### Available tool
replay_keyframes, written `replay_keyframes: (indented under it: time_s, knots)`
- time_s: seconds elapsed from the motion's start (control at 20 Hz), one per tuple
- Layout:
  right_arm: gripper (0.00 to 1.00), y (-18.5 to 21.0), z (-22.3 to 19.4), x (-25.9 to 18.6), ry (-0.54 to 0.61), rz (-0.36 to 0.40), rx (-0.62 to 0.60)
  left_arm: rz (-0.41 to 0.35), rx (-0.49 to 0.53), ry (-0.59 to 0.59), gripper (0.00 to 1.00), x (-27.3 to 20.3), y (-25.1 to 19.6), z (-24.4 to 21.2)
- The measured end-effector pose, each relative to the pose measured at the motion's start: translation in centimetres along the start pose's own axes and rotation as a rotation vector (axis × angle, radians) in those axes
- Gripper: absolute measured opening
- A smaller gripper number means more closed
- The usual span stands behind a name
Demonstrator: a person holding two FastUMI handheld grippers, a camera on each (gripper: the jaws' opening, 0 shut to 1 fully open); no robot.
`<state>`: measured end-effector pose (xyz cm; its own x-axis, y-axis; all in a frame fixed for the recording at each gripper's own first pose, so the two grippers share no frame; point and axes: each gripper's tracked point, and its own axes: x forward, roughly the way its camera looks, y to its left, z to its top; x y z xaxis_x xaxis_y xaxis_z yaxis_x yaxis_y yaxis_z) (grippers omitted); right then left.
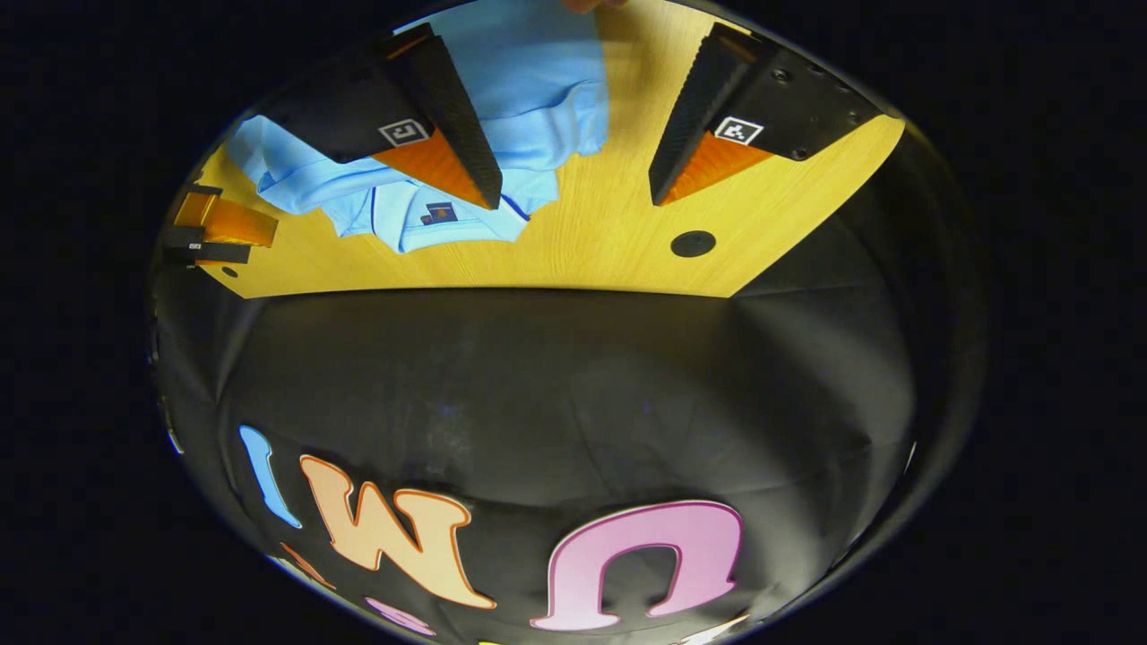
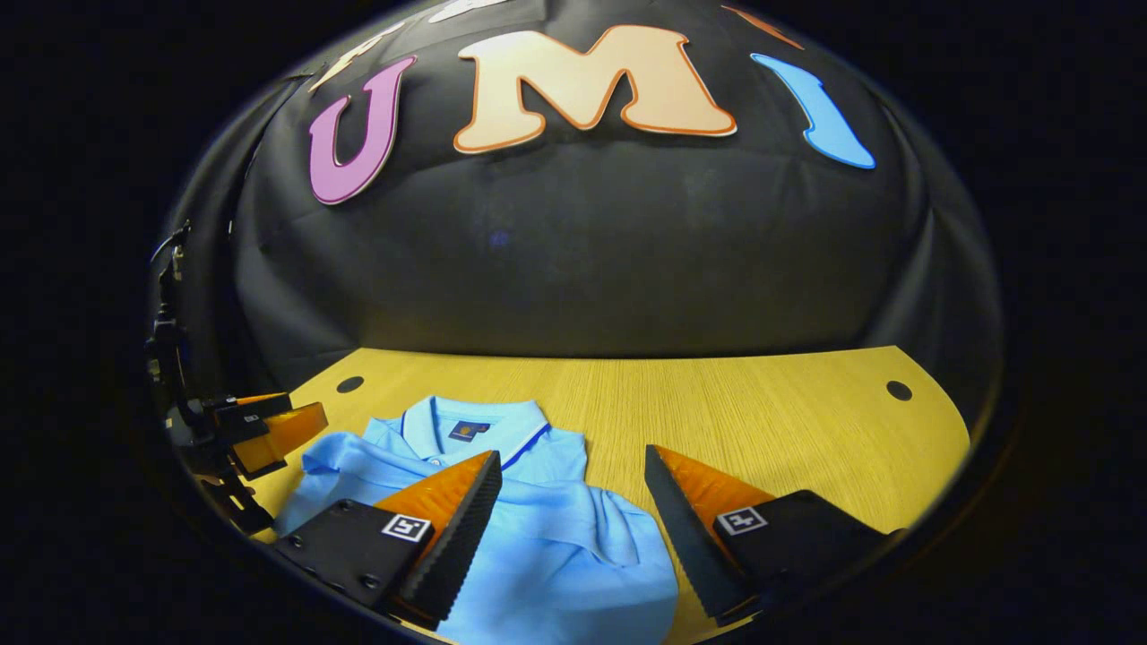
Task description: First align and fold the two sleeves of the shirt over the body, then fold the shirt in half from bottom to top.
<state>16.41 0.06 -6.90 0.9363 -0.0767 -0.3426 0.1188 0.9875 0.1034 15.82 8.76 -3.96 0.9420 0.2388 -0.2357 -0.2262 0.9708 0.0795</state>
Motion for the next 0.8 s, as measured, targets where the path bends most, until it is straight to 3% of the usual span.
replay_keyframes:
  time_s: [0.2, 0.55, 0.8]
  knots:
    - [0.99, -0.6, 0.8, -3.3, -0.061, 0.021, 0.052, -0.033, -0.001, -0.037, 0.96, -3.4, -0.2, 0.6]
    - [0.99, -0.8, 1.7, -11.0, -0.194, 0.046, -0.015, -0.071, 0.000, -0.100, 0.95, -9.9, -1.6, 1.0]
    - [0.99, 0.9, 0.8, -14.3, -0.237, 0.102, -0.028, -0.082, -0.033, -0.147, 0.96, -13.3, -1.8, 0.3]
